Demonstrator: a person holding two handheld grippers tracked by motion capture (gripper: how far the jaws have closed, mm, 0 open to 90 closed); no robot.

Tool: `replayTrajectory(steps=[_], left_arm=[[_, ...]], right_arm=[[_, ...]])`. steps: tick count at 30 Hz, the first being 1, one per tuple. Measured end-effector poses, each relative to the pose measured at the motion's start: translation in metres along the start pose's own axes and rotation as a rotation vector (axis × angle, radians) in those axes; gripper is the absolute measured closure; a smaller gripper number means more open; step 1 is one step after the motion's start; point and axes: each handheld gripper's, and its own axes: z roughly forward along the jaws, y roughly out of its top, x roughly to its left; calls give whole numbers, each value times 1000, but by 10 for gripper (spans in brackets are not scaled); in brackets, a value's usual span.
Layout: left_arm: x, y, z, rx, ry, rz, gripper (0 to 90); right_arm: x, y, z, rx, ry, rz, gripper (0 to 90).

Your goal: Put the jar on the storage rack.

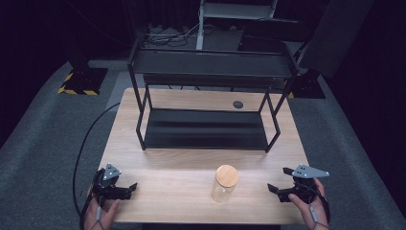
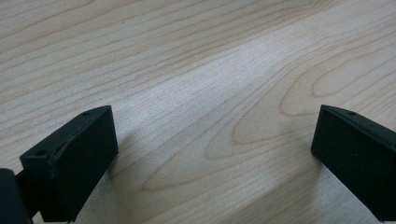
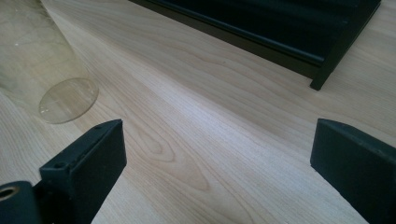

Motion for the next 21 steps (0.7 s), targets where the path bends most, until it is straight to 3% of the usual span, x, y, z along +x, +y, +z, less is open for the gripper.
replayTrajectory(steps=[21], left_arm=[[0, 0, 0, -1, 1, -2, 4]], right_arm=[[10, 16, -18, -60, 15, 1, 33]])
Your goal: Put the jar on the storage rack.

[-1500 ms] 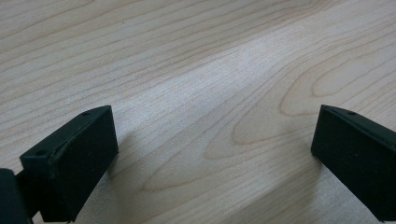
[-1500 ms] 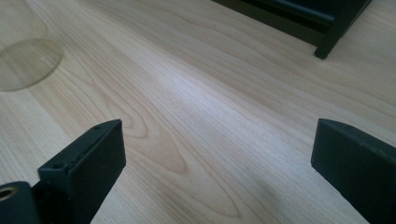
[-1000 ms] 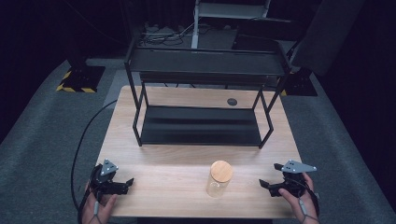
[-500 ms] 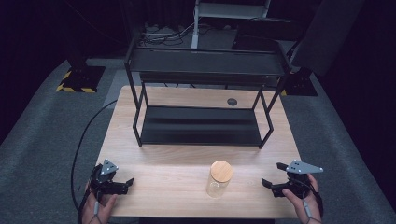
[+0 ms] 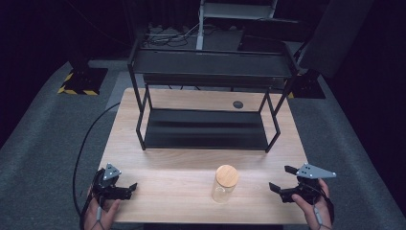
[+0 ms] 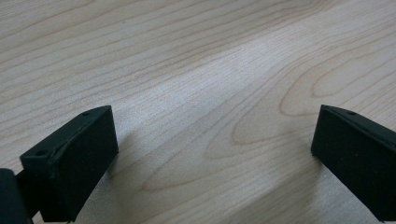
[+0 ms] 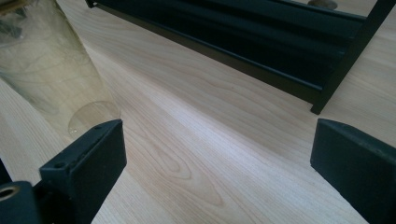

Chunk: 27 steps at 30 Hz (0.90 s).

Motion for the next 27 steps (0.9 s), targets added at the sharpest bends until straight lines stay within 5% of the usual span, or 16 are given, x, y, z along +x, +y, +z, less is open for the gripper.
replayTrajectory(steps=[27], left_arm=[[0, 0, 0, 1, 0, 1, 4]], right_arm=[[27, 29, -19, -61, 31, -35, 35]])
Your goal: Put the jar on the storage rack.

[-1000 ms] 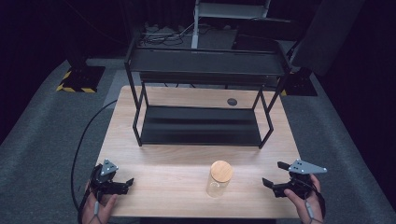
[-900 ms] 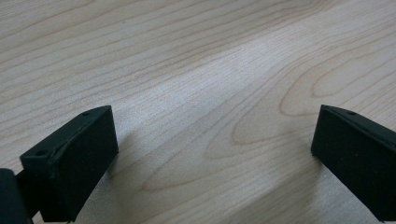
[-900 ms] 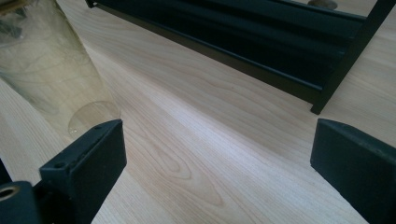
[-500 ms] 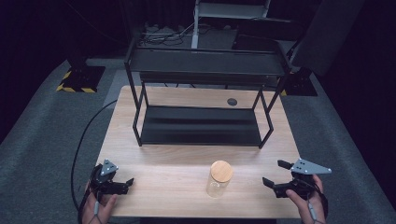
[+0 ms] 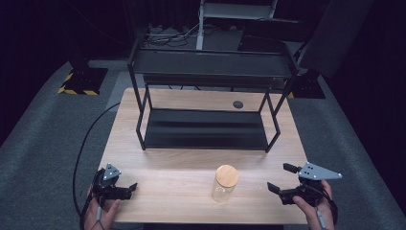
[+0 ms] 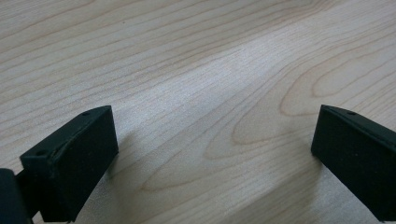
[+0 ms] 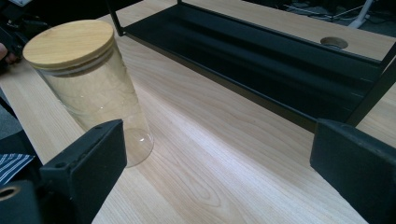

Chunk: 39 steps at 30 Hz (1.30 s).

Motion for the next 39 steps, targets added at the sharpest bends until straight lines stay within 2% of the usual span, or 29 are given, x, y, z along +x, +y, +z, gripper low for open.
replayTrajectory(steps=[14, 27, 39], left_arm=[[0, 0, 0, 0, 0, 0, 4], [0, 0, 0, 0, 0, 0, 4], [0, 0, 0, 0, 0, 0, 5]], right_arm=[[13, 10, -5, -23, 12, -5, 36], [23, 14, -4, -46, 21, 2, 37], [32, 21, -4, -67, 41, -13, 36]])
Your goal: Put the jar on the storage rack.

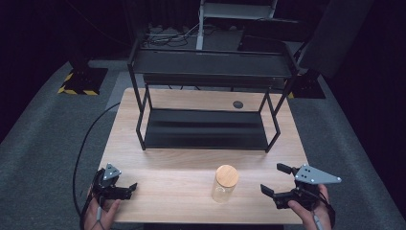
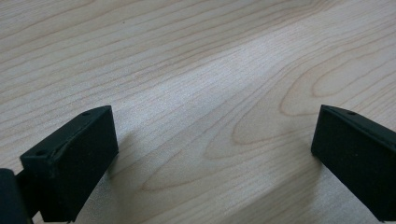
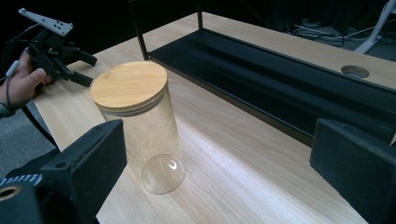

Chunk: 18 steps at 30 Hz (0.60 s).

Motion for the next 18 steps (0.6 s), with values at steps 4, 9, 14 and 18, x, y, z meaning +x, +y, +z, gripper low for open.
replayTrajectory(steps=[4, 9, 14, 18], left_arm=[[0, 0, 0, 0, 0, 0, 4], [0, 0, 0, 0, 0, 0, 4], [0, 0, 0, -1, 0, -1, 5], [0, 0, 0, 0, 0, 0, 5]], right_arm=[[3, 3, 0, -8, 6, -2, 36], [6, 6, 2, -15, 16, -3, 36], [9, 8, 4, -21, 21, -5, 36], [12, 9, 7, -23, 26, -12, 36]])
